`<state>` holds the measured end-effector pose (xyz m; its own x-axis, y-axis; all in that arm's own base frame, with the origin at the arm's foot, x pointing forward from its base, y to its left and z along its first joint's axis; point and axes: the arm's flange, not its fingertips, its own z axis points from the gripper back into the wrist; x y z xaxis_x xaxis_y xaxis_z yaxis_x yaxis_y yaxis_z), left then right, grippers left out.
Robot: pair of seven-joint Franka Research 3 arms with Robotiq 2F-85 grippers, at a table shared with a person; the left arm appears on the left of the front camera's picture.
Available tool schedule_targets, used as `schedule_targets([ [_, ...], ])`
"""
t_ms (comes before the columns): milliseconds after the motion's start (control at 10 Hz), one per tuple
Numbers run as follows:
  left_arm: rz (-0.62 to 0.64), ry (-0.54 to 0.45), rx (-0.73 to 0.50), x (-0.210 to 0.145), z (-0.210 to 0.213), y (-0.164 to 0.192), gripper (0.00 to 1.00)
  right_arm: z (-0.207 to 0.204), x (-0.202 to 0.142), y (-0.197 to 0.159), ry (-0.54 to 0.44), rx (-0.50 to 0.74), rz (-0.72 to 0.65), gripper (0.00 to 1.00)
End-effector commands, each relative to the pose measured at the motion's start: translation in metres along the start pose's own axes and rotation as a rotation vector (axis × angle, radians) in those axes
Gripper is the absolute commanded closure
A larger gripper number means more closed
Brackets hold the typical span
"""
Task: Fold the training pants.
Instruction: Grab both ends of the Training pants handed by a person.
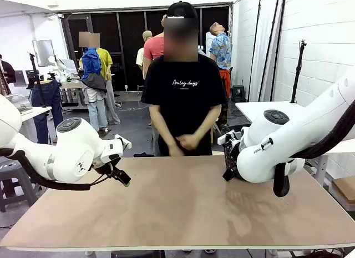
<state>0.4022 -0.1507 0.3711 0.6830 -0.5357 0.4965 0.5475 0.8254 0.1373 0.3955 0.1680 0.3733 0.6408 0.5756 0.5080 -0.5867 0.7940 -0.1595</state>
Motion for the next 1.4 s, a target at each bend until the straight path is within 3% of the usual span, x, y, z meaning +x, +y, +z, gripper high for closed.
schedule_targets([
  [0, 0.0, 0.0, 0.0, 0.0, 0.0, 0.0, 0.0, 0.0, 0.0, 0.0, 0.0, 0.0, 0.0, 0.0],
  [1300, 0.0, 0.0, 0.0, 0.0, 0.0, 0.0, 0.0, 0.0, 0.0, 0.0, 0.0, 0.0, 0.0, 0.0],
])
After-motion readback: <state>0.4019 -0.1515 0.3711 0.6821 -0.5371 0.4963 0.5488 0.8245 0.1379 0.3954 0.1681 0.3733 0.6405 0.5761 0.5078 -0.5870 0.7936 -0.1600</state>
